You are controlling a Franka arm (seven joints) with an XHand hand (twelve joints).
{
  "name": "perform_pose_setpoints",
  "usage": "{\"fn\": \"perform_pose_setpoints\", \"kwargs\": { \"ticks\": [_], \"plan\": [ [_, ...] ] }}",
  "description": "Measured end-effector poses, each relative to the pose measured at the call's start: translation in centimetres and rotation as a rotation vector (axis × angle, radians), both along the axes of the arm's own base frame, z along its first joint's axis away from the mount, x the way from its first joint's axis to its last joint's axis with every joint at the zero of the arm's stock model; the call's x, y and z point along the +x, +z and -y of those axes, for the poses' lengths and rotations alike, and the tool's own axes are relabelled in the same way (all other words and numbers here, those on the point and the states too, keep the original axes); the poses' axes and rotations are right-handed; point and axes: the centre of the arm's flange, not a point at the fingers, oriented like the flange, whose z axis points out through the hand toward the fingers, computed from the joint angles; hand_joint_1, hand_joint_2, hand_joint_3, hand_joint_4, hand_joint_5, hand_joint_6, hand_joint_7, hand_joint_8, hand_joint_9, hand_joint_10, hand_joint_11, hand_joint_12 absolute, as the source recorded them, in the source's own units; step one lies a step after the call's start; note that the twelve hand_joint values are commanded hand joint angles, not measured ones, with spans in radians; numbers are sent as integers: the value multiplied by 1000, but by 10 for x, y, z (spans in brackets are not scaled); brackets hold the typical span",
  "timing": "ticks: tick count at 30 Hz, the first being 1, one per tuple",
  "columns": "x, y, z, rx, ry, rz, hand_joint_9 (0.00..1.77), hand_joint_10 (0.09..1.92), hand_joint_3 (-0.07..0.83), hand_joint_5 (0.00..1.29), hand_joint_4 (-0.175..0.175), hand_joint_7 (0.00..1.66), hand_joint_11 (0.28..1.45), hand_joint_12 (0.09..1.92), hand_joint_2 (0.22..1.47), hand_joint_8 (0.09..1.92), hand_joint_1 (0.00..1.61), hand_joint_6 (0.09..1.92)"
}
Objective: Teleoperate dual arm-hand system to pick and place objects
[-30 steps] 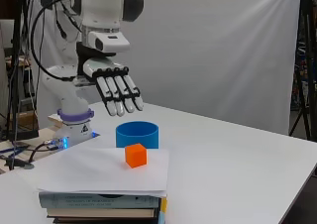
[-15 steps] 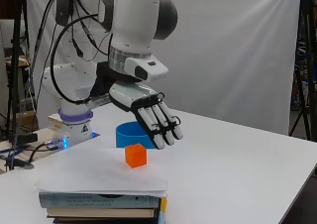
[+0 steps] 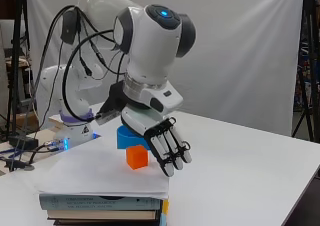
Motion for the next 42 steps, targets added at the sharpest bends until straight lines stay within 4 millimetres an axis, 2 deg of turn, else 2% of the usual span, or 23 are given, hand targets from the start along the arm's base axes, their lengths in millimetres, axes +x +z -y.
{"fn": "perform_pose_setpoints", "kwargs": {
  "ticks": [3, 6, 11, 12, 16, 20, 22, 25, 28, 31, 36, 39, 42],
  "plan": [
    [-5, -8, -5, -12, -2, 9, 675, 87, -21, 486, -5, 543, 527, 87, 1123, 87, 482, 87],
    [-22, -5, -10, -51, -34, 54, 666, 87, -20, 498, 1, 551, 521, 87, 1104, 87, 465, 87],
    [-80, -20, -26, -73, -91, 95, 666, 87, -11, 508, 12, 596, 514, 87, 1095, 87, 484, 87],
    [-92, -19, -30, -80, -106, 124, 677, 87, -9, 519, 17, 613, 522, 87, 1095, 87, 492, 87],
    [-121, -17, -37, -104, -183, 250, 692, 87, -8, 508, 29, 623, 545, 87, 1085, 87, 484, 87],
    [-130, -23, -38, -109, -240, 277, 683, 87, -6, 480, 34, 606, 562, 87, 1076, 87, 420, 87],
    [-129, -15, -37, -116, -258, 290, 639, 87, -7, 456, 37, 552, 559, 87, 1070, 87, 405, 87],
    [-128, -2, -34, -135, -287, 353, 501, 87, -9, 351, 25, 389, 509, 87, 1053, 87, 391, 87],
    [-131, -13, -36, -108, -302, 377, 485, 87, -8, 382, 30, 383, 501, 87, 1049, 87, 385, 87],
    [-151, -33, -41, -106, -335, 352, 456, 87, -8, 332, 17, 347, 491, 87, 1041, 87, 383, 87],
    [-194, -30, -49, -207, -423, 349, 410, 87, -9, 287, 4, 295, 478, 87, 1028, 87, 366, 87],
    [-204, -31, -41, -230, -468, 334, 404, 87, -5, 280, 0, 288, 472, 87, 1031, 87, 343, 87],
    [-202, -26, -32, -233, -489, 320, 406, 87, -1, 287, -2, 294, 467, 87, 1037, 87, 336, 87]
  ]
}}
